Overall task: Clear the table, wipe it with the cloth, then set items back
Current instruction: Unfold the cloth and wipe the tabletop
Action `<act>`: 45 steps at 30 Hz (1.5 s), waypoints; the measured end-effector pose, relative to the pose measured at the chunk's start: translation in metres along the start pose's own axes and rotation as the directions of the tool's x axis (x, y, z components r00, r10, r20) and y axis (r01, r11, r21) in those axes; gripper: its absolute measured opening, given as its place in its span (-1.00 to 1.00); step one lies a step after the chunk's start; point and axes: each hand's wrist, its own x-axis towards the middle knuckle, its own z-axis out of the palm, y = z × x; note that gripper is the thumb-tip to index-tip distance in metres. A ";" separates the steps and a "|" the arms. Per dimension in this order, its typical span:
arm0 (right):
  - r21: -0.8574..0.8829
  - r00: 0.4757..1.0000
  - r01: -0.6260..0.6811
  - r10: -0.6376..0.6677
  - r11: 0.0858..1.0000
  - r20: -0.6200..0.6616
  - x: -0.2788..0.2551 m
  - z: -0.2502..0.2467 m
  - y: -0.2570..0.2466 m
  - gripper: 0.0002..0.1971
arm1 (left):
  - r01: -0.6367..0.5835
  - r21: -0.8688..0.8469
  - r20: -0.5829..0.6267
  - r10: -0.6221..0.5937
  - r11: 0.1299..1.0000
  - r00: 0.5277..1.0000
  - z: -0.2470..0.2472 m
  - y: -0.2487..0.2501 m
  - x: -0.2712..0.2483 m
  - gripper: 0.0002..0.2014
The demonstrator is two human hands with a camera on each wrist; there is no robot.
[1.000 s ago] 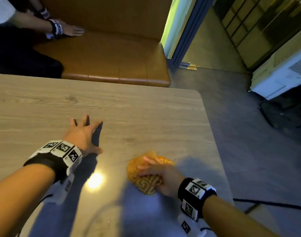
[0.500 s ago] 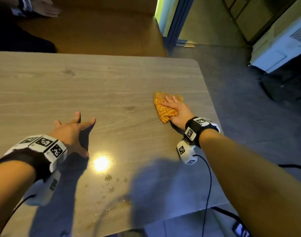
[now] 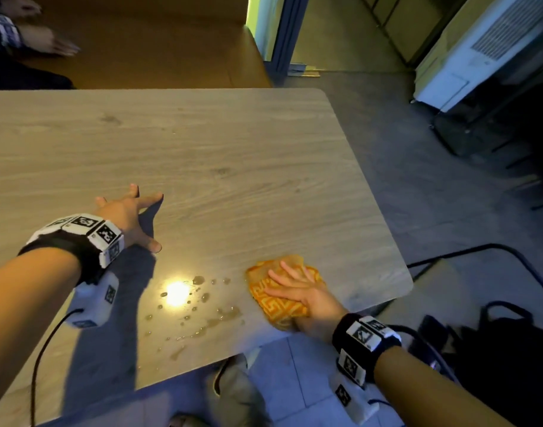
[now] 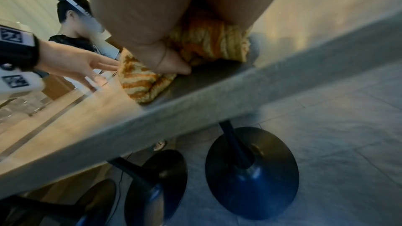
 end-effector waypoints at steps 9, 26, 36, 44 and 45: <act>0.292 0.988 -0.104 0.133 0.951 -0.082 -0.099 0.049 -0.066 -0.60 | -0.012 -0.021 -0.011 0.011 1.000 1.000 0.003 -0.005 0.007 0.21; -0.298 0.955 -0.292 0.296 0.909 -0.034 -0.003 0.056 -0.101 -0.34 | -0.024 0.045 -0.014 0.024 0.999 1.000 0.007 -0.008 0.013 0.20; -0.351 0.893 -0.449 0.429 0.822 -0.139 0.048 0.021 -0.063 -0.42 | -0.031 0.065 -0.019 0.032 0.997 0.999 0.006 -0.007 0.004 0.13; -0.433 0.967 0.225 -0.146 0.873 0.209 0.042 0.051 -0.096 -0.47 | -0.037 0.060 0.010 0.036 0.998 0.999 0.002 -0.005 -0.001 0.13; -0.412 0.939 0.311 -0.211 0.856 0.272 0.045 0.041 -0.079 -0.47 | -0.039 0.063 0.014 0.038 0.997 0.999 0.001 -0.006 -0.001 0.12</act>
